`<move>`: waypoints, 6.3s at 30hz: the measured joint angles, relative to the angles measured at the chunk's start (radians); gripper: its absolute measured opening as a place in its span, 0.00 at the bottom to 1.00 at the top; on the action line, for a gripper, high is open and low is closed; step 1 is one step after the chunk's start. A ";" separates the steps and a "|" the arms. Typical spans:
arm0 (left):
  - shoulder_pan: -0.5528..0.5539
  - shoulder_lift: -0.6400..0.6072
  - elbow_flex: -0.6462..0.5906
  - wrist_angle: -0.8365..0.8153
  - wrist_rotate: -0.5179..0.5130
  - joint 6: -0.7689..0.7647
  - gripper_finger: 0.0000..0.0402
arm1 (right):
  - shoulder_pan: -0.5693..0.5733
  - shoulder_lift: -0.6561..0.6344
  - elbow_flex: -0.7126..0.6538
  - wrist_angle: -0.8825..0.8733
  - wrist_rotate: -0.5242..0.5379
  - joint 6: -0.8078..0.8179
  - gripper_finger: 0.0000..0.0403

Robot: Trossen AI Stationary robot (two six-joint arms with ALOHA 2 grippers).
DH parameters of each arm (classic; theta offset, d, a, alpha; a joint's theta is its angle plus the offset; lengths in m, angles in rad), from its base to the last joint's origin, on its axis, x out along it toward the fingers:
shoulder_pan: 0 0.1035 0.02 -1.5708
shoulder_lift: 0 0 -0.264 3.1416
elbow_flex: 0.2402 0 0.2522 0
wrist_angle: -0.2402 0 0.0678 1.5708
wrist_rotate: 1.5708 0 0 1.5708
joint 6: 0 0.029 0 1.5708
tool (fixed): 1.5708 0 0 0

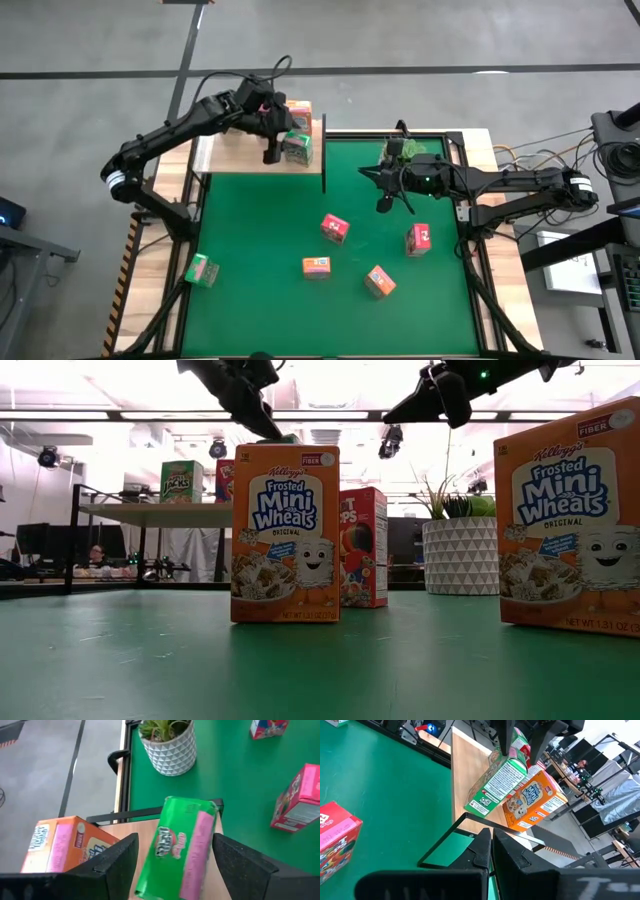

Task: Stack cereal on shelf
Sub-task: Put the top green cereal box on the shelf aligned with other green cereal box

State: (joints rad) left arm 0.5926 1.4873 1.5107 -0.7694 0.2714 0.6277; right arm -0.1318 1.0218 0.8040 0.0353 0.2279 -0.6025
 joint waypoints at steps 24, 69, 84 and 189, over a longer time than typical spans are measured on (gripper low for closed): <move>0.000 0.025 -0.001 -0.034 0.000 -0.009 0.41 | 0.000 0.000 0.000 0.000 0.000 0.000 0.02; 0.206 -0.169 0.094 -0.687 -0.365 0.014 0.39 | 0.000 0.000 0.000 -0.001 0.000 0.007 0.02; 0.210 -0.168 0.046 -0.666 -0.395 0.036 0.39 | 0.000 0.000 0.000 -0.001 0.000 0.007 0.02; 0.217 -0.317 0.003 -0.666 -0.659 -0.149 0.18 | 0.000 0.000 0.000 -0.001 0.000 0.008 0.02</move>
State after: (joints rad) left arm 0.8093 1.1701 1.5135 -1.4352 -0.3880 0.4791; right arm -0.1314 1.0218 0.8040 0.0341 0.2276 -0.5949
